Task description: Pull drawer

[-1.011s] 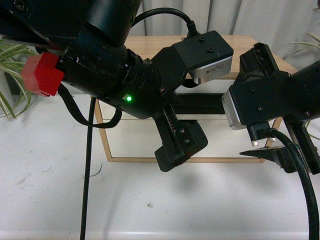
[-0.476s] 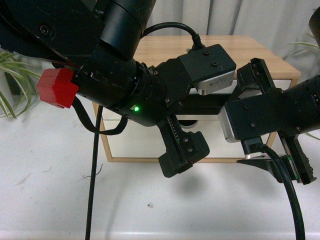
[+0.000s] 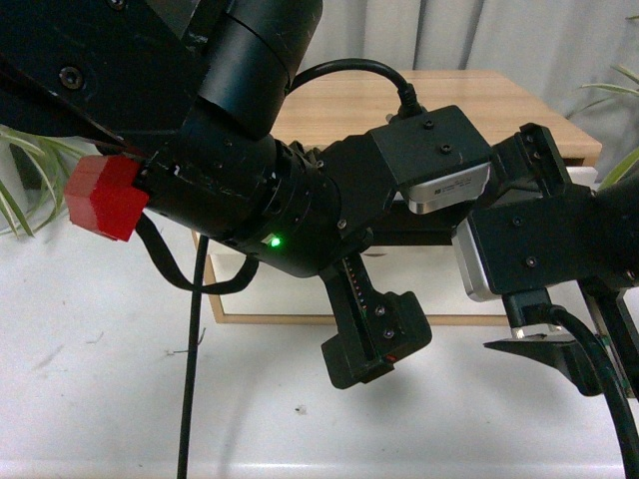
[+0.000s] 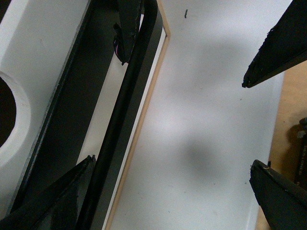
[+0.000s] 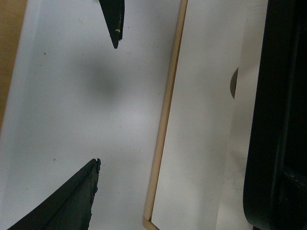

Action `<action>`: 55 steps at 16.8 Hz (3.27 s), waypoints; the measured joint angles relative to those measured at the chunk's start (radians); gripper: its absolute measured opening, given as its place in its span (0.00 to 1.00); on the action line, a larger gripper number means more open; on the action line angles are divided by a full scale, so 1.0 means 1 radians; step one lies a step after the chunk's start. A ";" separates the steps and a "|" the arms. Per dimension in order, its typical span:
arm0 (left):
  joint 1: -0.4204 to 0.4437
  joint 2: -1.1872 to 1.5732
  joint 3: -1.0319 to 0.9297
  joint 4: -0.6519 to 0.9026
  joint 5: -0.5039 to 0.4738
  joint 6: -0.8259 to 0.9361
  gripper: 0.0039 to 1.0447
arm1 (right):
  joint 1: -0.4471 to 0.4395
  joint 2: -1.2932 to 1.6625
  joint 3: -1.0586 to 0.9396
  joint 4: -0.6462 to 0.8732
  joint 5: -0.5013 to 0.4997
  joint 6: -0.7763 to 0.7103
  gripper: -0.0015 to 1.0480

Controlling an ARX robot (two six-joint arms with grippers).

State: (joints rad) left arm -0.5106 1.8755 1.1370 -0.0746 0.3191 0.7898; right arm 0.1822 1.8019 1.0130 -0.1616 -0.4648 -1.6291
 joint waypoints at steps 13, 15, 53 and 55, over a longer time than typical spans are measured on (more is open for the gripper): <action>-0.064 -0.240 -0.292 0.051 0.029 -0.053 0.94 | 0.035 -0.245 -0.266 -0.050 -0.018 0.024 0.94; -0.071 -0.251 -0.310 0.055 0.029 -0.058 0.94 | 0.040 -0.260 -0.276 -0.059 -0.019 0.030 0.94; 0.513 -1.246 -1.048 0.610 -0.322 -0.801 0.01 | -0.232 -1.281 -0.901 0.575 0.429 1.615 0.02; 0.514 -1.285 -1.064 0.583 -0.320 -0.801 0.01 | -0.175 -1.317 -0.924 0.555 0.450 1.614 0.02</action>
State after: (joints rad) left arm 0.0032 0.5903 0.0731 0.5087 -0.0010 -0.0113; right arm 0.0074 0.4847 0.0891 0.3939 -0.0151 -0.0147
